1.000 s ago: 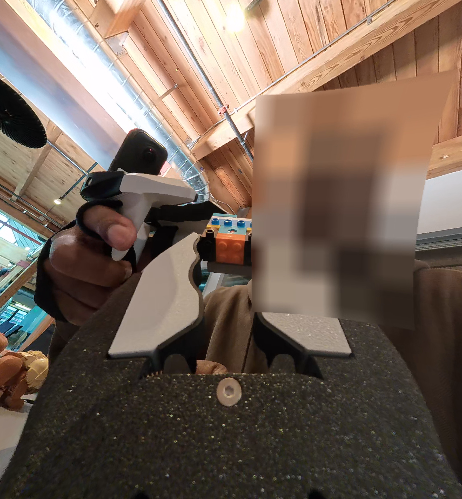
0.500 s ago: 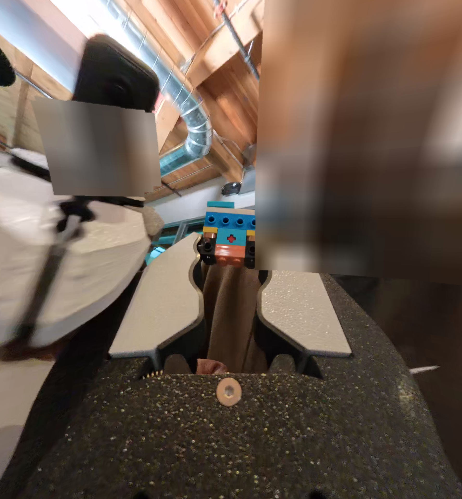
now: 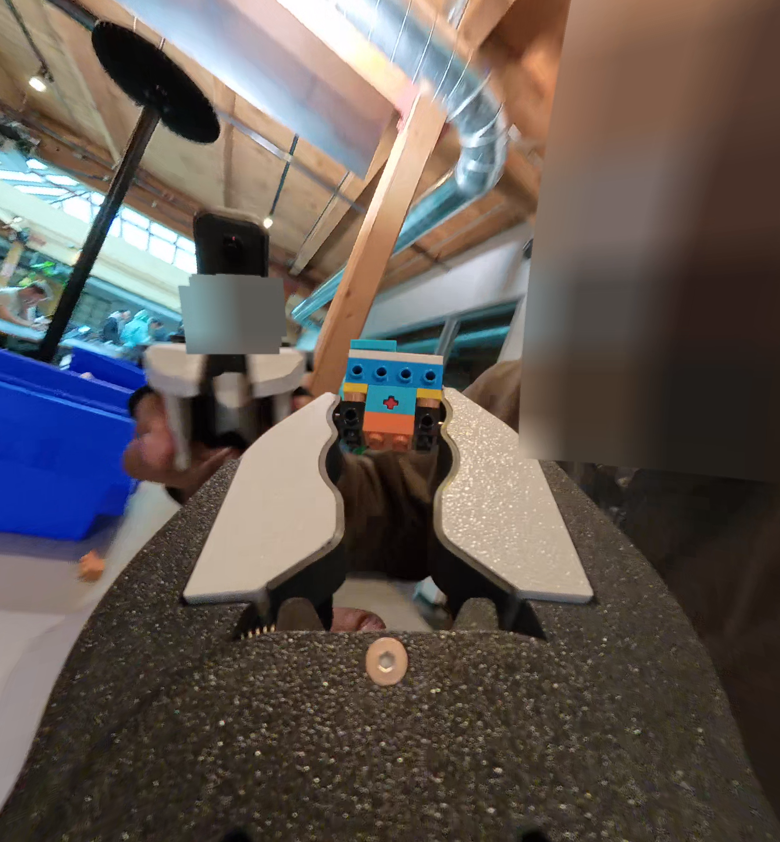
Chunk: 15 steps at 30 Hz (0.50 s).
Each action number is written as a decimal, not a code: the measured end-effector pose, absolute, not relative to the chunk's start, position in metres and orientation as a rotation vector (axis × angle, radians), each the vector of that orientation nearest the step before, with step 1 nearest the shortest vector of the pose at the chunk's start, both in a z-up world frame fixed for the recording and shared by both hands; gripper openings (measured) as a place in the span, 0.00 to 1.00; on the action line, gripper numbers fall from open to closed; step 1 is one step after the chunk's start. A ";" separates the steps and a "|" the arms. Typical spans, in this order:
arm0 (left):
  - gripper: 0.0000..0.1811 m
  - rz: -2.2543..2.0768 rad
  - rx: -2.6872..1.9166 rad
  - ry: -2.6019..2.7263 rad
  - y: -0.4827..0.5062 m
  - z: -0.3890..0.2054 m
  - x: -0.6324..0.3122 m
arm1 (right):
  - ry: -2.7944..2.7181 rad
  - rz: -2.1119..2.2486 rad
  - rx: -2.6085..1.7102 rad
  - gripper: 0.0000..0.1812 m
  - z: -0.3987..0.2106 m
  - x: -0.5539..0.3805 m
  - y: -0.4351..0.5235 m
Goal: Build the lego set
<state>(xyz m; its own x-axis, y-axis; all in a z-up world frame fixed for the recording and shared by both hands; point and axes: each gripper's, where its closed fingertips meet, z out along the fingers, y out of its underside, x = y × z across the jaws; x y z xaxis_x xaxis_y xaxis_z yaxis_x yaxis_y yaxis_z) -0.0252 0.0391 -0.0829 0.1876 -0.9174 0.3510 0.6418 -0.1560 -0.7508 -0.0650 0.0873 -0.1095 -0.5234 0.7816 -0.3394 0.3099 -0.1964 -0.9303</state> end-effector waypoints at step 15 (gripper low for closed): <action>0.22 -1.121 -1.357 0.733 0.032 -0.125 0.000 | -1.978 2.076 -1.008 0.15 -0.107 -0.031 0.035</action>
